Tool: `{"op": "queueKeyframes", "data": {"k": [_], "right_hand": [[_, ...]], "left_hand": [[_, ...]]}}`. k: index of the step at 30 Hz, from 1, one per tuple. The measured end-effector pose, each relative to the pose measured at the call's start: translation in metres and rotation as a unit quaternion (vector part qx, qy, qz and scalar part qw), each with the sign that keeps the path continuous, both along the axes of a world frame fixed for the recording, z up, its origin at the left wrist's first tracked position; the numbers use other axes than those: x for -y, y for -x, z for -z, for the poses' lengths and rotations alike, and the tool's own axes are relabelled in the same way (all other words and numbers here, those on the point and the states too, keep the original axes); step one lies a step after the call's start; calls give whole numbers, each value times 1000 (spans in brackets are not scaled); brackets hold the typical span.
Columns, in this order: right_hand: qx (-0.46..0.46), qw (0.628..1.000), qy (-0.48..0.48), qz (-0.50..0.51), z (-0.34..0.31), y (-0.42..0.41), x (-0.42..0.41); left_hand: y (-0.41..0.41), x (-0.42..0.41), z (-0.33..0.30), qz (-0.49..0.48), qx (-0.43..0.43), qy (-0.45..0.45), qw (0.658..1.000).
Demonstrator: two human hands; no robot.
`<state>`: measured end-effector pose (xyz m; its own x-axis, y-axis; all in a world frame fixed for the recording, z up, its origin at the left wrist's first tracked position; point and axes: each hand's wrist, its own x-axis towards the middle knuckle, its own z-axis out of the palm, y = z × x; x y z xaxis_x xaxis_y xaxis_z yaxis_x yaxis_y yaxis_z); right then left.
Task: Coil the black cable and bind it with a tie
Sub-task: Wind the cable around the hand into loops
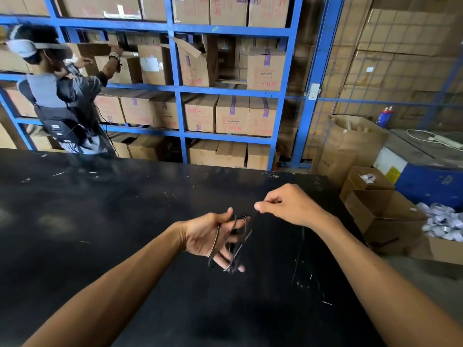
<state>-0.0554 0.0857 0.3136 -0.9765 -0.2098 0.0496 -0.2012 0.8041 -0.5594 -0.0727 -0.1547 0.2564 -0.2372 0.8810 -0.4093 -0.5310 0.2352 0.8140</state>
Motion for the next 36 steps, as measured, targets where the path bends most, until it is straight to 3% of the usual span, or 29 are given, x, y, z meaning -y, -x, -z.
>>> {"op": "queueKeyframes", "data": {"k": [4, 8, 11, 14, 20, 23, 27, 31, 36], "right_hand": [[-11, 998, 57, -20, 24, -22, 13], [35, 980, 193, -35, 68, -46, 30], [100, 952, 289, -33, 92, -59, 37], [141, 934, 327, -32, 106, -66, 36], [155, 969, 191, -3, 112, -56, 12], [91, 993, 75, -4, 94, -34, -7], [35, 996, -79, -8, 43, -8, -17], [-26, 986, -160, -42, 2, -6, -4], [-91, 989, -102, -57, 17, -18, 9]], "left_hand": [[12, 12, 8, -157, 13, -27, 987], [25, 13, 4, -278, 34, -89, 956], [26, 9, -6, -299, 50, -148, 941], [24, 7, -13, -263, 54, -191, 944], [8, 10, -22, -87, 53, -208, 973], [-6, 5, -27, 18, 8, -121, 992], [-21, -7, -15, 113, -5, 3, 994], [-17, -9, 12, 53, 18, 40, 998], [-2, -1, 25, -129, 33, -16, 991]]}}
